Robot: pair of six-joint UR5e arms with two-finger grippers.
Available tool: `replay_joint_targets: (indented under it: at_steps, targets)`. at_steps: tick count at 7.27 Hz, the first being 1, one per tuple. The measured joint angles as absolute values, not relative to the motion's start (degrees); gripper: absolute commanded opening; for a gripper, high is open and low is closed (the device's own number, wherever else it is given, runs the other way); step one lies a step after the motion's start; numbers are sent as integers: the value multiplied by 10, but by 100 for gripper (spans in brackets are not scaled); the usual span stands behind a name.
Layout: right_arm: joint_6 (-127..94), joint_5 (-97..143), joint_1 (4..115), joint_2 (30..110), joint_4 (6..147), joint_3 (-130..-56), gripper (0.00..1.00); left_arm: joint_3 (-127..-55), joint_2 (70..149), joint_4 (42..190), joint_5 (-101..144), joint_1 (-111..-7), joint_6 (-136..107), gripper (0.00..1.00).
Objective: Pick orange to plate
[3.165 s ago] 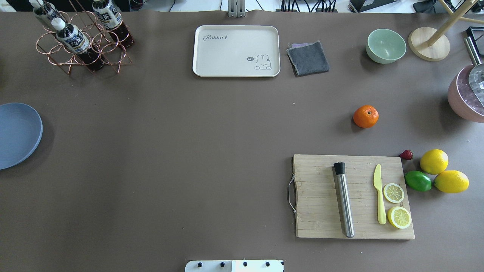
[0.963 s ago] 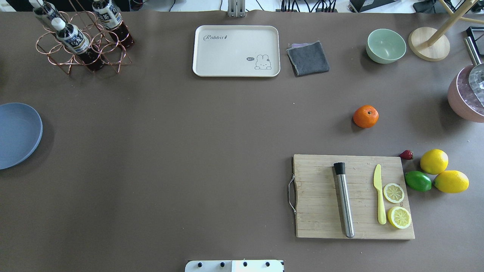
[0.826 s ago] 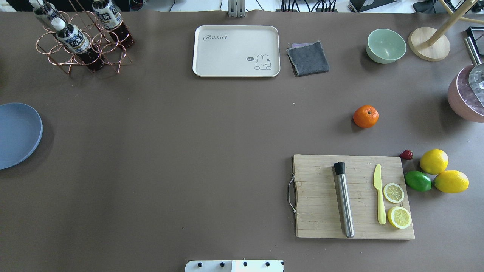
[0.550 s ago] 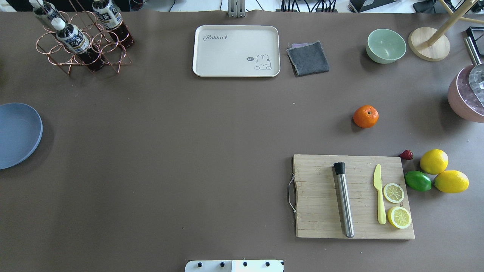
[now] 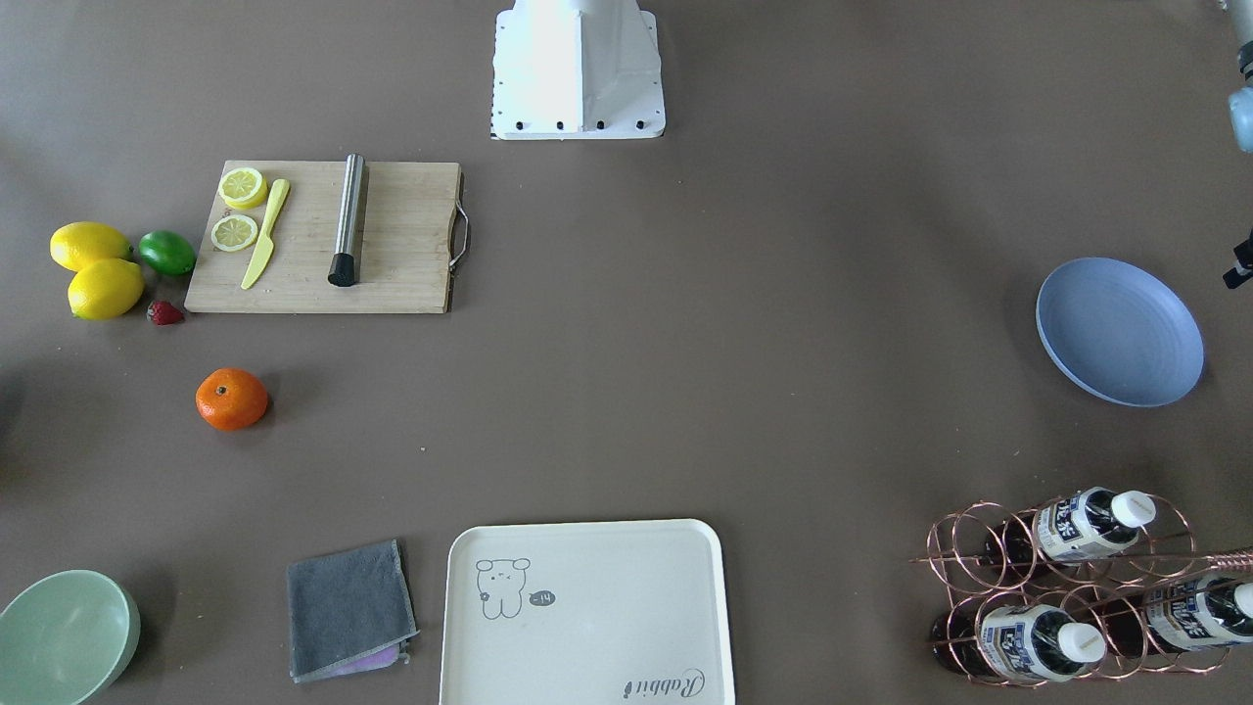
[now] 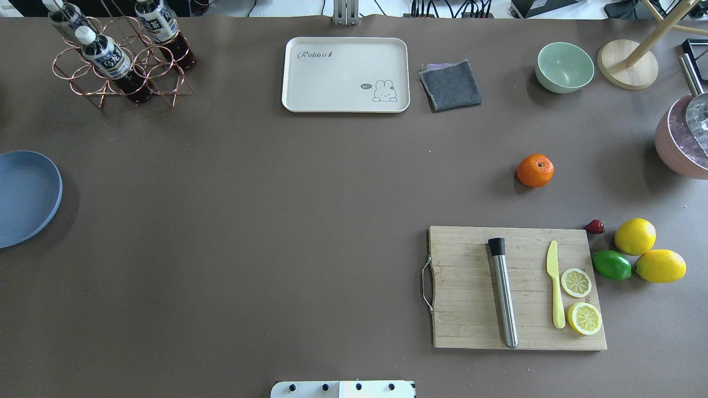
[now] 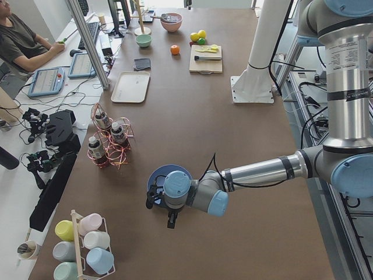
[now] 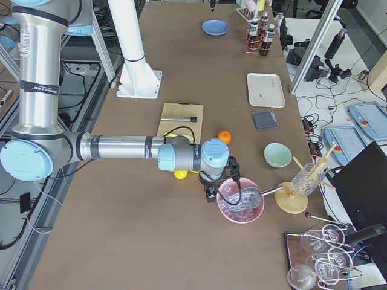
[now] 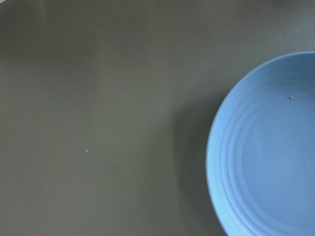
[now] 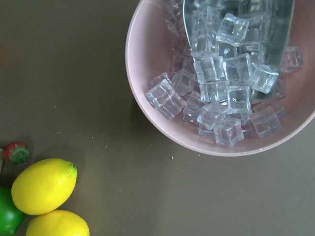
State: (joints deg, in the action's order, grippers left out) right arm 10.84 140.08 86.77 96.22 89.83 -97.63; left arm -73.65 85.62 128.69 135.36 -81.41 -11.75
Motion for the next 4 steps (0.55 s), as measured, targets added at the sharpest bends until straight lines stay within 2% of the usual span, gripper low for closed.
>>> replay_joint_targets:
  at_steps: [4]
  targets:
    - [108, 1398, 853, 957, 898, -977, 100, -695, 886, 1310, 1354, -772, -136, 95]
